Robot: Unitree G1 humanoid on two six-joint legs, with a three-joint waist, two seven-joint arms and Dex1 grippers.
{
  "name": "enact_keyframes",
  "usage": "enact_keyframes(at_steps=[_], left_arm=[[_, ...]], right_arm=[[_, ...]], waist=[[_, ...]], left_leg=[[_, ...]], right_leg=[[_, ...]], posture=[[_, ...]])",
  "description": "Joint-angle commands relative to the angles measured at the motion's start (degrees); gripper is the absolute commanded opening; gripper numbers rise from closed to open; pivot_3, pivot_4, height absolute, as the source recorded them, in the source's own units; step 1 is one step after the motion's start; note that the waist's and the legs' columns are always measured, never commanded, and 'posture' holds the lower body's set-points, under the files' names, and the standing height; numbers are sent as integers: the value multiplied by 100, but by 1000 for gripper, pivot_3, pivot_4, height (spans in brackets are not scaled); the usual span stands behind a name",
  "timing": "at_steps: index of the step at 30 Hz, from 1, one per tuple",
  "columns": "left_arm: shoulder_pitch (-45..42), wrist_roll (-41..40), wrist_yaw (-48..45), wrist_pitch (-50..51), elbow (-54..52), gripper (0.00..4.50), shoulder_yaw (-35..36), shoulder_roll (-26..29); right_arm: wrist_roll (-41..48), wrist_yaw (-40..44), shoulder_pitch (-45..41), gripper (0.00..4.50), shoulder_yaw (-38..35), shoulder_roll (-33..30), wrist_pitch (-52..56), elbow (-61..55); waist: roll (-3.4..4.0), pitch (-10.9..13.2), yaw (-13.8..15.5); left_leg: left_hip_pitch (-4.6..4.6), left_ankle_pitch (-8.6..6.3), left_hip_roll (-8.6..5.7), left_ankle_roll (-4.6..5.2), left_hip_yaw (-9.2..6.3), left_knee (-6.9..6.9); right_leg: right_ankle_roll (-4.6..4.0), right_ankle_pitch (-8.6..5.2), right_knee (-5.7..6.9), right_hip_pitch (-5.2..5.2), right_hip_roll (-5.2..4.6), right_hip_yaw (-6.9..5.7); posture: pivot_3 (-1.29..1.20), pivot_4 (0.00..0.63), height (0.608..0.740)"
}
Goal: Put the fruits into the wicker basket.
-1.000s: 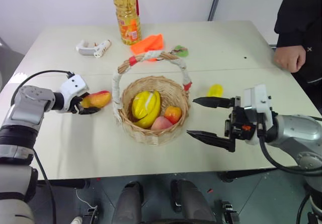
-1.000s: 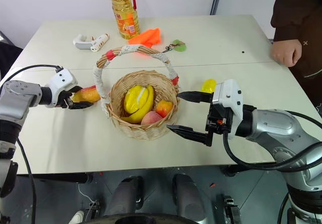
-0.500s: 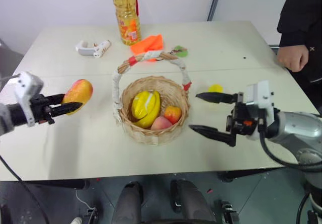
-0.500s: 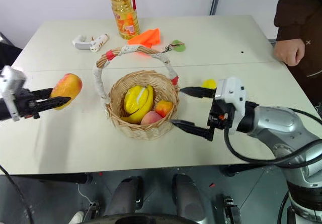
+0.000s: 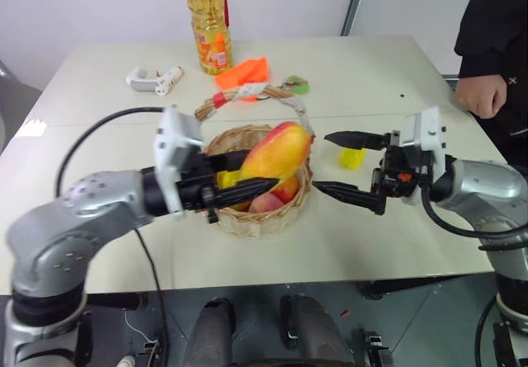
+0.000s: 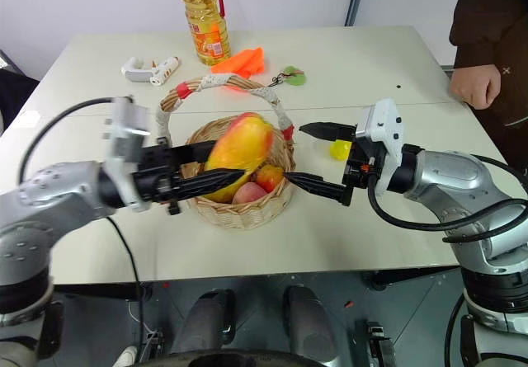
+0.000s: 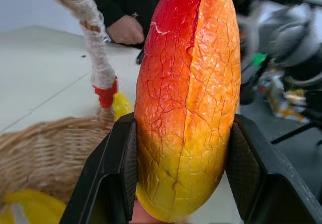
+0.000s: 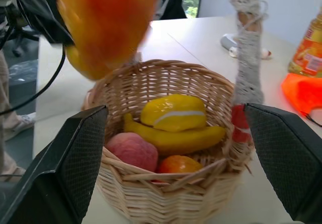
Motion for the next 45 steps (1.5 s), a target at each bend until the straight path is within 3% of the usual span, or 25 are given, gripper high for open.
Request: enact_keyframes(at_steps=[1,2,5,7,8,12,19,25,40,45], left_arm=[[-168,702,-54,-415,203,2130,-459,-114],[-193,788,-75,-469,282,2130,-492,-149],[-234,893,-169,-525,471,3266,-452,-171],[-198,821,-254,-484,447,4263,-354,-130],[-159,712,-320,-446,398,4396,-275,-96],[61,320,-523,-332,206,4396,27,84],[1418,-630,-1265,-92,-126,4396,1241,1097],[2380,-644,-1519,-480,-63,4396,2077,1160],[2845,-544,-1608,-889,40,4396,2084,1081],[2935,-524,-1620,-927,85,4500,2107,1079]], right_arm=[[-9,-160,98,4500,-263,21,-91,-204],[-26,-205,149,4500,-292,20,-96,-209],[-89,-370,369,4500,-414,55,-119,-181],[-165,-486,482,4500,-482,85,-149,-68],[-224,-546,513,4500,-514,110,-182,46],[-682,-726,538,4500,-471,139,-378,527],[-1606,-1683,-64,4500,-249,684,-426,2172],[-1965,-2383,-662,4500,-198,1259,-336,3089],[-2377,-2719,-1196,4500,-57,1858,-108,4339],[-2166,-2832,-1216,2953,-282,1974,215,4188]], waist=[[0,0,6],[0,0,3],[0,0,9],[0,0,10],[0,0,6],[0,0,-6],[3,1,-36],[6,1,-9],[7,-1,-16],[7,-1,-4]], left_leg=[[0,0,0,0,-2,-1],[-1,0,1,0,-2,-1],[-2,0,1,0,-1,0],[-3,0,1,0,0,1],[-3,0,0,0,1,2],[-2,0,0,0,2,3],[1,0,2,0,3,0],[-4,0,1,0,4,1],[-3,0,2,0,7,0],[-6,0,1,0,8,1]], right_leg=[[-1,0,1,-1,1,-2],[-1,0,1,-3,1,-2],[-11,-7,1,-3,1,-1],[-18,-11,0,-3,0,-1],[-19,-11,0,-3,-1,0],[-20,-11,0,-3,-2,1],[-24,-12,4,-6,0,4],[-27,-11,1,-10,-2,6],[-29,-10,0,-10,-3,7],[-28,-10,-2,-10,-5,7]], posture=[[0,150,740],[0,150,740],[0,150,740],[0,150,740],[0,150,740],[0,150,740],[0,150,740],[0,150,740],[0,150,740],[0,150,740]])
